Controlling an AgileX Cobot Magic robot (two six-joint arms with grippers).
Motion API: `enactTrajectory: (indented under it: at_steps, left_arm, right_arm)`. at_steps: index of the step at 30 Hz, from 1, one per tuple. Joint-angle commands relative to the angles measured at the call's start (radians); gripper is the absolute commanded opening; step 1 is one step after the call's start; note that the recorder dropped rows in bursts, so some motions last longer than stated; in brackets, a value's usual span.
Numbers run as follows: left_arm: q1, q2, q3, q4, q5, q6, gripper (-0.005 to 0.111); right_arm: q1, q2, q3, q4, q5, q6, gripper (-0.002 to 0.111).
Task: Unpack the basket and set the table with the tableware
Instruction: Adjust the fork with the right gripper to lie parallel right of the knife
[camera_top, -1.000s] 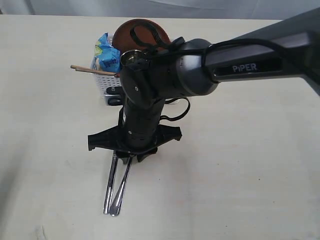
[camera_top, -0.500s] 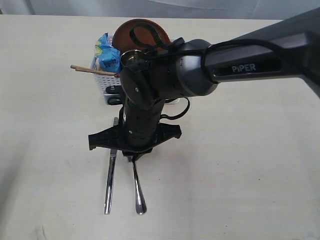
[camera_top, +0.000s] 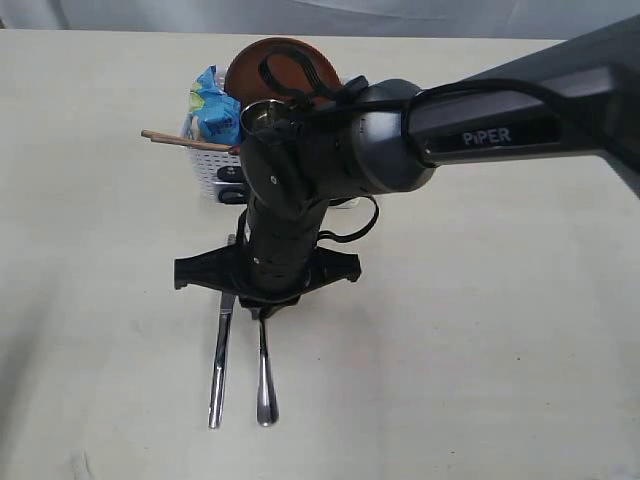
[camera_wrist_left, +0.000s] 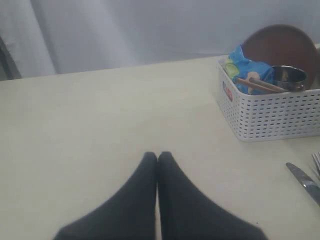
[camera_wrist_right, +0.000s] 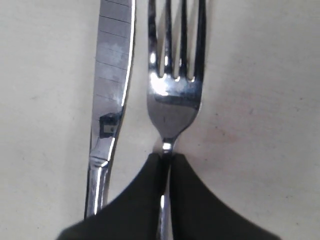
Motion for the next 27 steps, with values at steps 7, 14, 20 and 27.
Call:
enactTrajectory:
  at_steps: [7, 14, 20, 27]
  left_arm:
    - [0.002, -0.002, 0.003, 0.001, -0.010, -0.004, 0.000]
    - [0.002, -0.002, 0.003, 0.001, -0.010, -0.004, 0.000]
    - [0.002, -0.002, 0.003, 0.001, -0.010, -0.004, 0.000]
    - [0.002, -0.002, 0.003, 0.001, -0.010, -0.004, 0.000]
  right_arm:
    - [-0.004, 0.009, 0.004, 0.066, -0.070, 0.013, 0.000]
    - [-0.004, 0.009, 0.004, 0.078, -0.056, 0.010, 0.000]
    - [-0.004, 0.009, 0.004, 0.078, -0.054, -0.008, 0.000]
    - [-0.004, 0.009, 0.004, 0.083, -0.041, -0.008, 0.038]
